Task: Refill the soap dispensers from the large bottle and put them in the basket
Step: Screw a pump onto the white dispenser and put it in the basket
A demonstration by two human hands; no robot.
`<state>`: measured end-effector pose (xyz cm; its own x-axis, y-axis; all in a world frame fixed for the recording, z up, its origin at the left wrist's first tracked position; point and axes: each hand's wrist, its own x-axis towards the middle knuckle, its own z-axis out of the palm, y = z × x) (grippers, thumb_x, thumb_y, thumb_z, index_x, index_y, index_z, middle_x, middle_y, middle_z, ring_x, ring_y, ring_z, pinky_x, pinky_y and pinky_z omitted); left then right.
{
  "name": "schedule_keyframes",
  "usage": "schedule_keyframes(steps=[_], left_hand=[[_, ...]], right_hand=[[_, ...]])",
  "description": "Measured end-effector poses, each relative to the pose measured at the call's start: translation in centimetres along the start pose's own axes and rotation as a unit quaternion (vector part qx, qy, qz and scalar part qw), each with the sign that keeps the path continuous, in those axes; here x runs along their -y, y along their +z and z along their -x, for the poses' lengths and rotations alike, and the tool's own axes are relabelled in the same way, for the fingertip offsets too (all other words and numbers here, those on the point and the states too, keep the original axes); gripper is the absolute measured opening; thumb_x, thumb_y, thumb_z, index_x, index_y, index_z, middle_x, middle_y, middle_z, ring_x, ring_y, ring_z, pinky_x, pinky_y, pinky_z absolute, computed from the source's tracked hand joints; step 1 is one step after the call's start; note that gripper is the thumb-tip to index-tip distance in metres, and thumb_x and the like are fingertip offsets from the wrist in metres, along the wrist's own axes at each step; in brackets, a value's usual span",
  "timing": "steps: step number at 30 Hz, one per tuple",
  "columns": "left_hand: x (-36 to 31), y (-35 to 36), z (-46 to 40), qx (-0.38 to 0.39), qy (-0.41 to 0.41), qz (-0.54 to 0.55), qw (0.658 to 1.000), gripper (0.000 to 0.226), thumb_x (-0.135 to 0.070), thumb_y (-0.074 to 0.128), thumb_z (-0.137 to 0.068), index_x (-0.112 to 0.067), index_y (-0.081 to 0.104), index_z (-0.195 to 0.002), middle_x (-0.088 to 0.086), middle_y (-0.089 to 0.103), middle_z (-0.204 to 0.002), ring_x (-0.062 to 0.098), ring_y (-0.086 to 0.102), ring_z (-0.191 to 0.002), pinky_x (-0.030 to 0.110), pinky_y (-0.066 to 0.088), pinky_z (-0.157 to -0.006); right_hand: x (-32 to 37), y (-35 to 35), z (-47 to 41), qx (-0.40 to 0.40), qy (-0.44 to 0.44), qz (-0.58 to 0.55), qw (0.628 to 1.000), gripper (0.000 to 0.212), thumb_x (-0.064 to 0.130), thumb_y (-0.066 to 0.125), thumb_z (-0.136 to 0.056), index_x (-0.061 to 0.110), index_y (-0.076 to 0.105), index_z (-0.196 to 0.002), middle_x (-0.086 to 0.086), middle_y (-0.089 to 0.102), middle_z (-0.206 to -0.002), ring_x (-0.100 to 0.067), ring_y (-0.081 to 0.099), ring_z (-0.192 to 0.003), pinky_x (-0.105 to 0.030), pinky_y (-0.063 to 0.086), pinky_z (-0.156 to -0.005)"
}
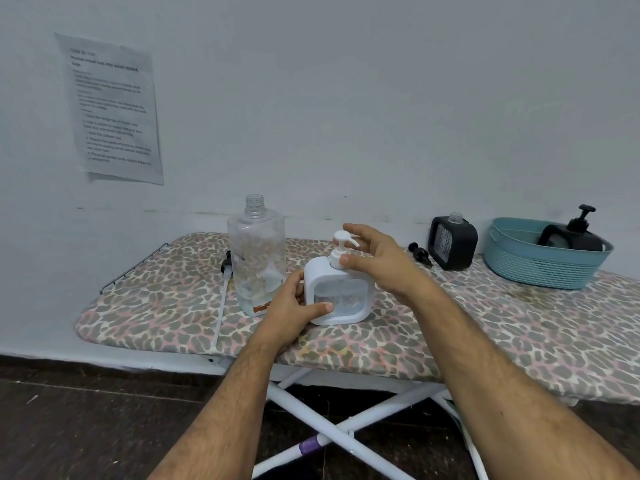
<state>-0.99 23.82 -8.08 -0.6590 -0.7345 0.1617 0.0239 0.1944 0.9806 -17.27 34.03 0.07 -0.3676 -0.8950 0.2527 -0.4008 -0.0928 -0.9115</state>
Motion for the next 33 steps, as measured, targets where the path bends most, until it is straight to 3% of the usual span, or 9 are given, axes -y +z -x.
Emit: schedule_keyframes(steps=[3,5,10,15,20,26,33], left_hand=[[0.0,-0.1,0.1,-0.001,0.001,-0.005,1.0,0.066,-0.007,0.083,-0.075,-0.022,0.051,-0.131,0.002,0.069,-0.113,0.016,0.068,-0.104,0.038,0.058,-0.089],[0.0,-0.1,0.1,-0.002,0.002,-0.005,1.0,0.066,-0.007,0.083,-0.075,-0.022,0.051,-0.13,0.002,0.069,-0.112,0.015,0.068,-0.103,0.038,0.058,-0.088],[0.0,-0.2,-0.1,-0.005,0.004,-0.006,1.0,0.066,-0.006,0.083,-0.075,-0.021,0.051,-0.13,0.004,0.068,-0.112,0.017,0.068,-0.102,0.038,0.058,-0.087],[0.0,-0.1,-0.1,-0.013,0.008,-0.012,1.0,0.065,-0.006,0.083,-0.075,-0.02,0.051,-0.129,0.005,0.068,-0.111,0.016,0.068,-0.1,0.036,0.059,-0.086],[0.2,-0.1,-0.2,-0.018,0.013,-0.018,1.0,0.066,-0.008,0.084,-0.075,-0.021,0.051,-0.13,0.006,0.069,-0.111,0.018,0.069,-0.1,0.039,0.059,-0.086],[0.4,-0.1,-0.2,-0.02,0.014,-0.025,0.999,0.066,-0.009,0.084,-0.074,-0.022,0.051,-0.13,0.005,0.069,-0.111,0.018,0.069,-0.1,0.04,0.059,-0.086],[0.6,-0.1,-0.2,-0.03,0.019,-0.037,0.999,0.068,-0.014,0.086,-0.072,-0.023,0.052,-0.129,0.002,0.07,-0.111,0.016,0.069,-0.099,0.042,0.058,-0.087]], right_hand=[[0.1,-0.4,-0.3,0.049,0.005,0.033,0.998,0.028,0.033,0.076,-0.083,0.026,0.073,-0.11,0.006,0.073,-0.112,-0.014,0.068,-0.106,-0.051,0.048,-0.103],[0.3,-0.5,-0.5,0.069,0.014,0.056,0.996,0.032,0.042,0.075,-0.081,0.028,0.075,-0.109,0.005,0.074,-0.111,-0.018,0.068,-0.107,-0.051,0.049,-0.102],[0.4,-0.6,-0.8,0.075,0.008,0.064,0.995,0.023,0.033,0.074,-0.087,0.026,0.074,-0.109,0.002,0.075,-0.108,-0.022,0.069,-0.104,-0.049,0.052,-0.098],[0.1,0.4,-0.3,0.029,-0.038,0.122,0.991,0.013,0.035,0.068,-0.091,0.033,0.063,-0.103,0.001,0.064,-0.117,-0.017,0.061,-0.107,-0.039,0.048,-0.093],[-0.3,1.4,0.0,-0.035,-0.093,0.231,0.968,0.021,0.026,0.061,-0.096,0.015,0.061,-0.114,0.003,0.052,-0.109,-0.014,0.041,-0.108,-0.028,0.03,-0.087],[-0.1,2.9,0.6,-0.113,-0.095,0.304,0.941,0.024,0.029,0.059,-0.096,0.011,0.063,-0.111,0.004,0.049,-0.103,-0.02,0.042,-0.109,-0.038,0.036,-0.095],[0.4,3.8,1.1,-0.148,-0.061,0.345,0.925,0.025,0.035,0.053,-0.098,0.015,0.06,-0.111,0.0,0.055,-0.111,-0.019,0.042,-0.109,-0.037,0.035,-0.094]])
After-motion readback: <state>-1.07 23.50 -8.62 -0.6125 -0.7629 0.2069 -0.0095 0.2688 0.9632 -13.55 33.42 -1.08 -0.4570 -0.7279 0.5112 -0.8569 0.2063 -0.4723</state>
